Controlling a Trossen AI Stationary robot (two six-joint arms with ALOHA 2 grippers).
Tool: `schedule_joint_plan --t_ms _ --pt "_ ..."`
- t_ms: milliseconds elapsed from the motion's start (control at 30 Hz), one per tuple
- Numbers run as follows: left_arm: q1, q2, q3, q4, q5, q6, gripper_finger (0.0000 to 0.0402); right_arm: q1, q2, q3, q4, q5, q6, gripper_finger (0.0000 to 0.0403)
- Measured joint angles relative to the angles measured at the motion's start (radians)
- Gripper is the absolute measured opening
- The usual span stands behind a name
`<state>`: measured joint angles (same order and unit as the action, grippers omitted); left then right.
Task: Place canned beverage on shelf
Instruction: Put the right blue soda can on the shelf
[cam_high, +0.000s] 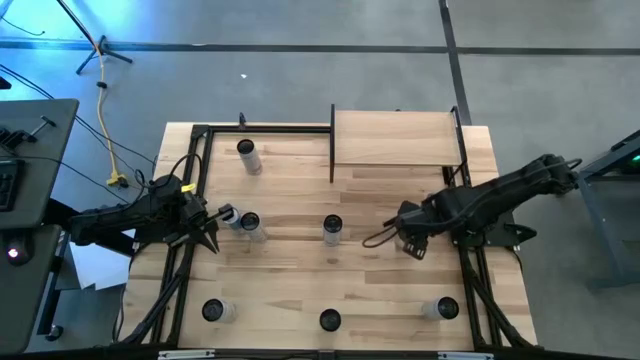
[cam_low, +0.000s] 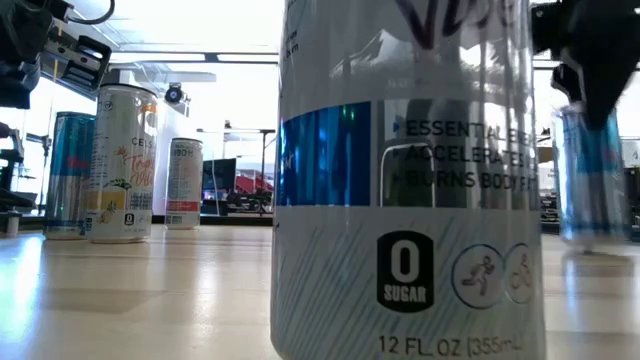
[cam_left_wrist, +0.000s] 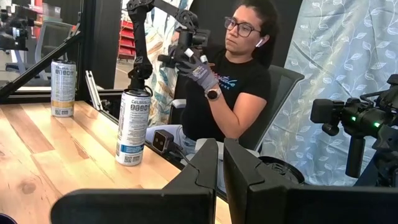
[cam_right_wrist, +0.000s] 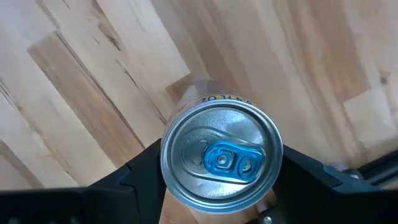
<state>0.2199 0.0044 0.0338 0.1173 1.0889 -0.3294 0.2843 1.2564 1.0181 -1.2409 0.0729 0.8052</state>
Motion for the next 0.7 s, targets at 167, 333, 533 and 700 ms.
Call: schedule_joint_plan --t_ms 167,333,533,700 --pt "0.0 0.0 0.0 0.0 0.0 0.0 0.0003 -0.054 0.0 0.176 -0.151 0.059 -0.025 0.0228" --pt "0.0 0.0 0.0 0.0 0.0 0.0 0.0003 -0.153 -0.002 0.424 -0.336 0.166 -0.046 0.0228" --pt "0.0 0.0 0.0 0.0 0.0 0.0 0.0003 -0.351 -0.001 0.658 -0.333 0.166 -0.166 0.0228" --pt "0.0 0.0 0.0 0.0 0.0 0.0 0.0003 -0.558 0.001 0.742 -0.332 0.161 -0.301 0.0228"
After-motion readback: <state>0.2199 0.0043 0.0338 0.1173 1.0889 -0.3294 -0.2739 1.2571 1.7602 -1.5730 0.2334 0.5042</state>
